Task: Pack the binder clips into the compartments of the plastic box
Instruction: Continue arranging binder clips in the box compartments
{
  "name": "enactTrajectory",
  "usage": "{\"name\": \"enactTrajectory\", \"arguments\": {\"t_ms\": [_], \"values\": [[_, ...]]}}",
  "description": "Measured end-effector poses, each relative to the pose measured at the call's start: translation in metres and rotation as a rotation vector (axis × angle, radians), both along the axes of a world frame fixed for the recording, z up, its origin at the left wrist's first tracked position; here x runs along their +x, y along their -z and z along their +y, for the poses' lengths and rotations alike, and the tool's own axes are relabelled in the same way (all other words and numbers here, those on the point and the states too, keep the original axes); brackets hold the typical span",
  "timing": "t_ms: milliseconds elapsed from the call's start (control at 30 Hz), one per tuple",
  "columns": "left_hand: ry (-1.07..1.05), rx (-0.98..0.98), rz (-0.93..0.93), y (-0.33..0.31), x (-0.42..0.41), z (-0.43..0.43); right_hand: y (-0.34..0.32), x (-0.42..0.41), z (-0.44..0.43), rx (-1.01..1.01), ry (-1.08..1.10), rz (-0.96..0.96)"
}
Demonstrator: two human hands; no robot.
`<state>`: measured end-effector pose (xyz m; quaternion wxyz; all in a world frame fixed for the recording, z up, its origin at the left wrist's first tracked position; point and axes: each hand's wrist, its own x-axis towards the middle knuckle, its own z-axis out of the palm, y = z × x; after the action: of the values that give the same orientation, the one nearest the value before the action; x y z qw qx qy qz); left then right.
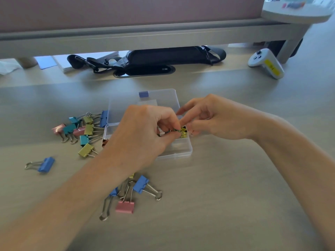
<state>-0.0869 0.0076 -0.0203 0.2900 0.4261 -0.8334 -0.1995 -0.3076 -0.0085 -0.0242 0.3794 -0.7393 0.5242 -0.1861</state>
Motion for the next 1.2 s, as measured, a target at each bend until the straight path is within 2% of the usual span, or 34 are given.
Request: {"name": "enactTrajectory", "arguments": {"t_ms": [200,433,733,867,1033,1200], "values": [[0.000,-0.001,0.054,0.004,-0.002,0.000,-0.004,0.001,0.002,-0.003,-0.015,0.027],[0.012,0.095,0.159,0.006,0.001,-0.002,-0.002,0.000,0.002,-0.016,-0.016,0.026],[0.044,-0.011,0.028,0.009,0.004,-0.007,-0.003,0.000,0.002,-0.005,-0.017,0.026],[0.048,0.003,0.007,0.006,0.006,-0.009,-0.007,0.002,0.004,0.022,-0.013,0.042],[0.126,-0.055,-0.112,0.003,0.010,-0.011,-0.008,0.004,0.005,0.013,-0.002,0.043],[0.160,-0.066,-0.114,0.006,0.018,-0.010,-0.005,0.009,0.004,-0.029,0.018,0.087]]}}
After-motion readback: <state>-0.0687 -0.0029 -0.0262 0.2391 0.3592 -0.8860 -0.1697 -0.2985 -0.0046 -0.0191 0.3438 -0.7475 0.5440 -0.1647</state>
